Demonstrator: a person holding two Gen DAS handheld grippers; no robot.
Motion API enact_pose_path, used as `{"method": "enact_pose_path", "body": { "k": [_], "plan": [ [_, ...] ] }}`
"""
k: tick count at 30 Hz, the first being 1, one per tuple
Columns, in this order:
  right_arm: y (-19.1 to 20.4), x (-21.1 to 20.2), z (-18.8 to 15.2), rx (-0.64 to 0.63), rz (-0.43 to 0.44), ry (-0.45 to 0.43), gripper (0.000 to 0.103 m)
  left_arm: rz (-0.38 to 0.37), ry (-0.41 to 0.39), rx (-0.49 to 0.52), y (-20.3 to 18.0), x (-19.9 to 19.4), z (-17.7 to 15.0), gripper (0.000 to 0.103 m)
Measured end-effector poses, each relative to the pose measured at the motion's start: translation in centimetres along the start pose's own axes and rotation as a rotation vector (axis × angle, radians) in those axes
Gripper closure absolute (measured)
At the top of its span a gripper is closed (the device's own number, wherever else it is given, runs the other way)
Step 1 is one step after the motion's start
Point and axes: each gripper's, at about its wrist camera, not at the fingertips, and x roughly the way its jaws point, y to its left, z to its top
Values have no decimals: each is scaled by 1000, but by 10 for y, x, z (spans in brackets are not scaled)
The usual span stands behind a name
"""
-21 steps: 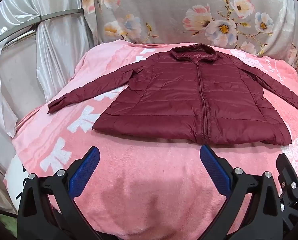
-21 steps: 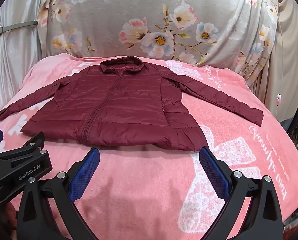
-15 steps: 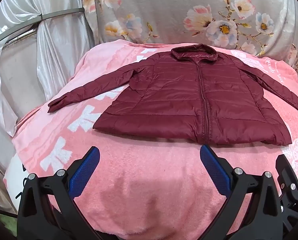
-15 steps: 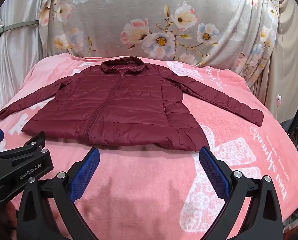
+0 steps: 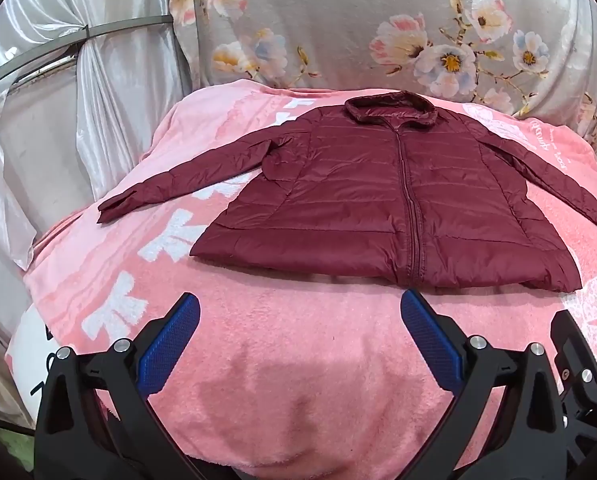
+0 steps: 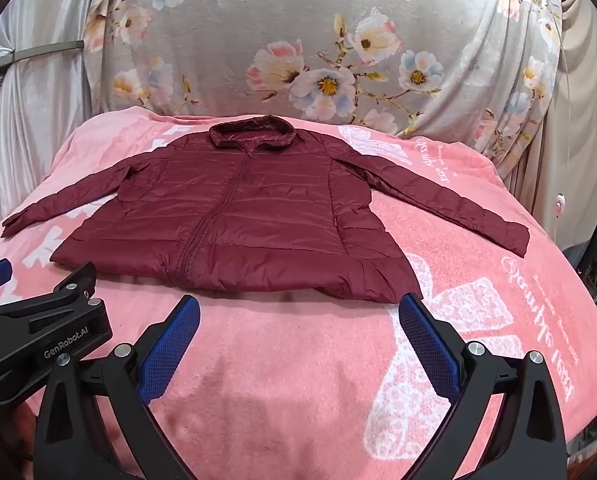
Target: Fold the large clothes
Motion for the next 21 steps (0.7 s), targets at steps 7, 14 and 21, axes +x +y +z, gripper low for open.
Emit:
{"method": "enact_pose_path", "body": {
  "k": [7,14,21],
  "plan": [
    [0,-1,-2,-5,7,-1,5,-6,-5,-6,10,-3,-1,5],
    [5,-5,-4,-8,17,-2,5,-5,-8,-7,12,-6,-1,5],
    [6,-10,-3,-16,37,-8,5,-2,-14,-13,17,-11,-1,5]
  ]
}}
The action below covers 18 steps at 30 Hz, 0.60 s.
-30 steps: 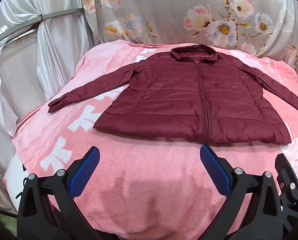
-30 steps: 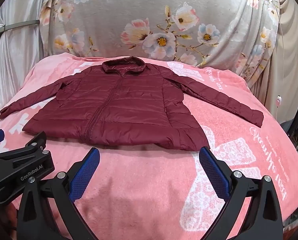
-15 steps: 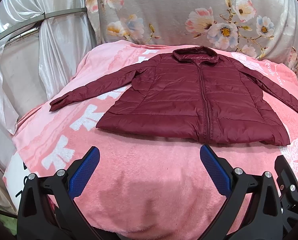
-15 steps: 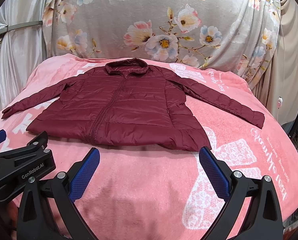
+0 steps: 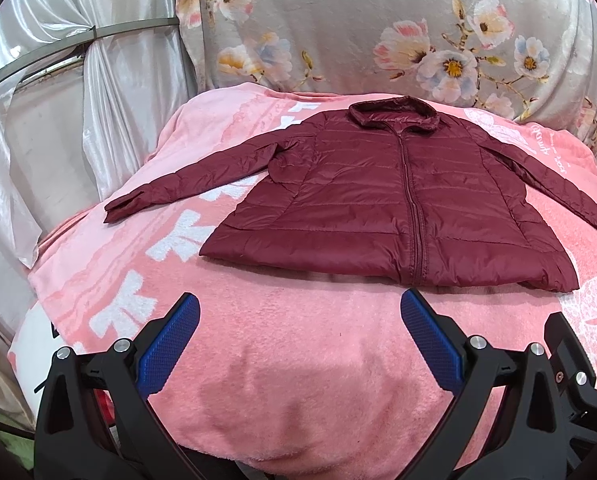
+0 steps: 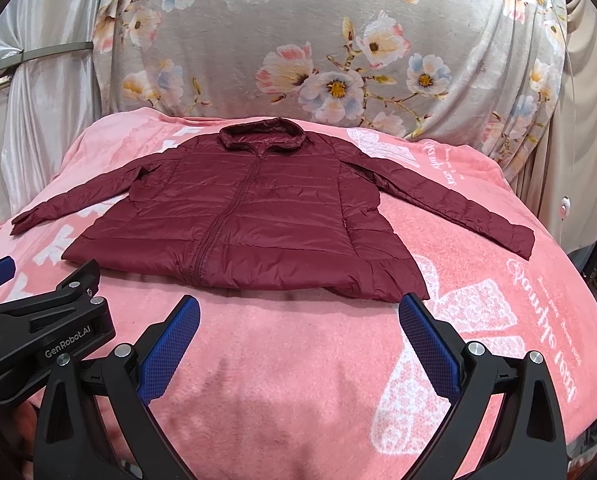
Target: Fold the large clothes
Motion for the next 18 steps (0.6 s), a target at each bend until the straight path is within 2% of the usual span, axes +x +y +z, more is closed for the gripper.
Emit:
{"method": "enact_pose_path", "body": {
  "k": [18],
  "plan": [
    [5,-2,1,-8,16,-3,5,7,-1,-5,7,-3,-1,5]
  ]
}}
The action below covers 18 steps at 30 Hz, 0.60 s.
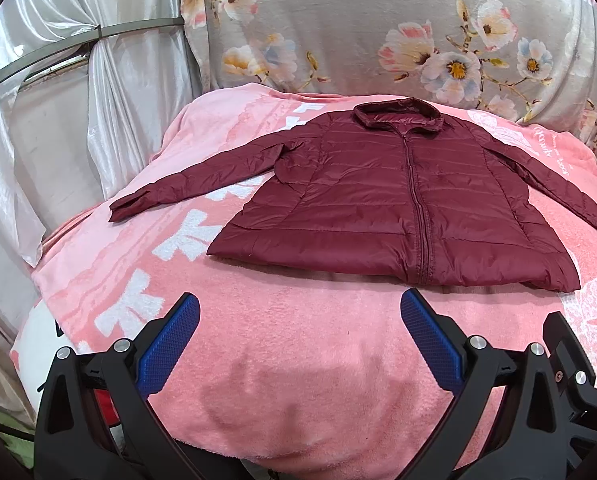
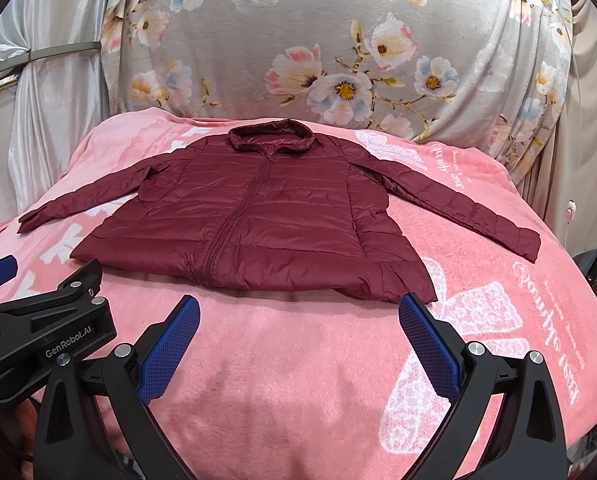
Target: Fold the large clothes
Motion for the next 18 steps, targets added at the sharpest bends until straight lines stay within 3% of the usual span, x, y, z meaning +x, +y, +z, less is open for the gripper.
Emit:
{"method": "enact_pose_path", "body": {
  "k": [18],
  "plan": [
    [0,1,-1,1,2,2,5,-2,4,-3,2,1,-2,5]
  ]
}}
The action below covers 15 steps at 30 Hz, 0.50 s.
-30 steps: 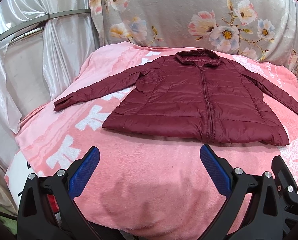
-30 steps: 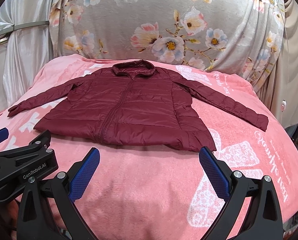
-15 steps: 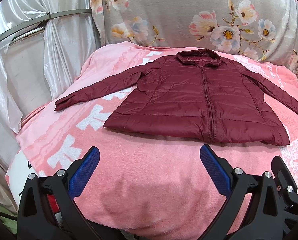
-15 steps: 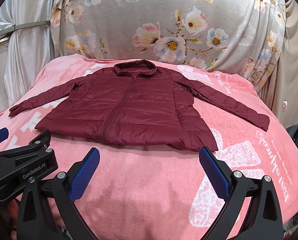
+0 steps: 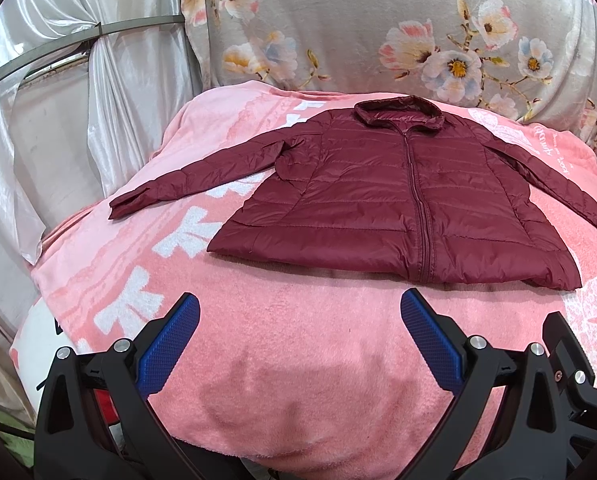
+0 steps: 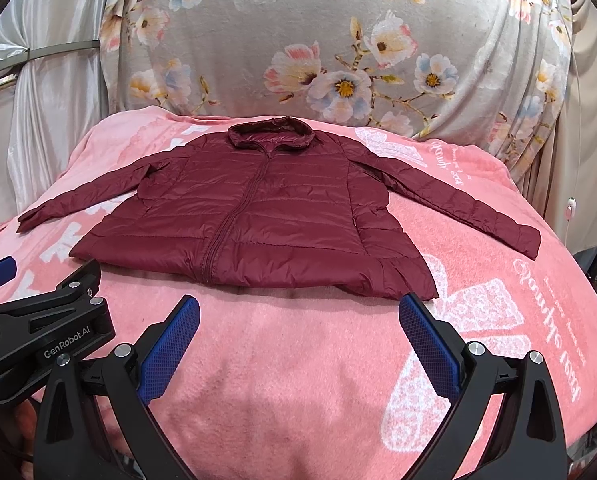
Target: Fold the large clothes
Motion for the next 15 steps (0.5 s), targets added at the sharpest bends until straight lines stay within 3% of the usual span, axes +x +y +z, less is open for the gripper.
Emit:
{"method": "enact_pose_path", "body": {
  "k": [15],
  "plan": [
    [0,1,-1,-1,1,2,5,1,-1,0,0,0,0,5]
  ]
}}
